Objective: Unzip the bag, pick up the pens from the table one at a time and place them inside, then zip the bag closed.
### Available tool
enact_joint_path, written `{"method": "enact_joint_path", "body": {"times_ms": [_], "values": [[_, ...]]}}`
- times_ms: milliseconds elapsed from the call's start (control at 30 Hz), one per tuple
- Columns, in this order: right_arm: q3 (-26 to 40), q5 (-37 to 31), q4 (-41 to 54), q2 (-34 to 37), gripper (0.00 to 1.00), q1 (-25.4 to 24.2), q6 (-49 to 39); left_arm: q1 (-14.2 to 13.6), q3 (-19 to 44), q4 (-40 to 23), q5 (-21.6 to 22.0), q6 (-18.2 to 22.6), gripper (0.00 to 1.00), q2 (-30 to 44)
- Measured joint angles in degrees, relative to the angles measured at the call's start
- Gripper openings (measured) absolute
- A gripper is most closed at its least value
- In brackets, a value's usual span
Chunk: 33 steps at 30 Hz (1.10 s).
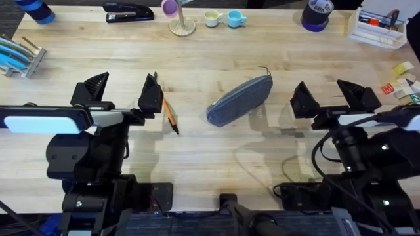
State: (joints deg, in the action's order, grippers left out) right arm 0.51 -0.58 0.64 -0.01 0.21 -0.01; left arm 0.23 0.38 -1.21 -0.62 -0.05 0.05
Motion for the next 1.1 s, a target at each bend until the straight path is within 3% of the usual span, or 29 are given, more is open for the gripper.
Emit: {"method": "enact_joint_path", "body": {"times_ms": [567, 733, 867, 967, 1100], "values": [[0.1, -0.2, 0.5, 0.0, 0.996, 0.0, 0.0, 0.0, 0.0, 0.4, 2.0, 0.5, 0.993, 0.0], [0.1, 0.1, 0.3, 0.0, 0.996, 0.0, 0.0, 0.0, 0.1, -0.1, 0.2, 0.5, 0.993, 0.0], [0.9, 0.7, 2.6, 0.0, 0.996, 0.0, 0.0, 0.0, 1.7, -6.9, -2.3, 0.5, 0.993, 0.2], [5.0, 1.8, 12.1, 0.8, 0.996, 0.0, 0.0, 0.0, 7.2, -15.8, -3.5, 0.6, 0.993, 1.3], [11.8, 2.8, 23.0, 4.8, 0.996, 0.0, 0.1, 0.0, 16.8, -21.5, -5.8, 0.7, 0.993, 6.6]]}}
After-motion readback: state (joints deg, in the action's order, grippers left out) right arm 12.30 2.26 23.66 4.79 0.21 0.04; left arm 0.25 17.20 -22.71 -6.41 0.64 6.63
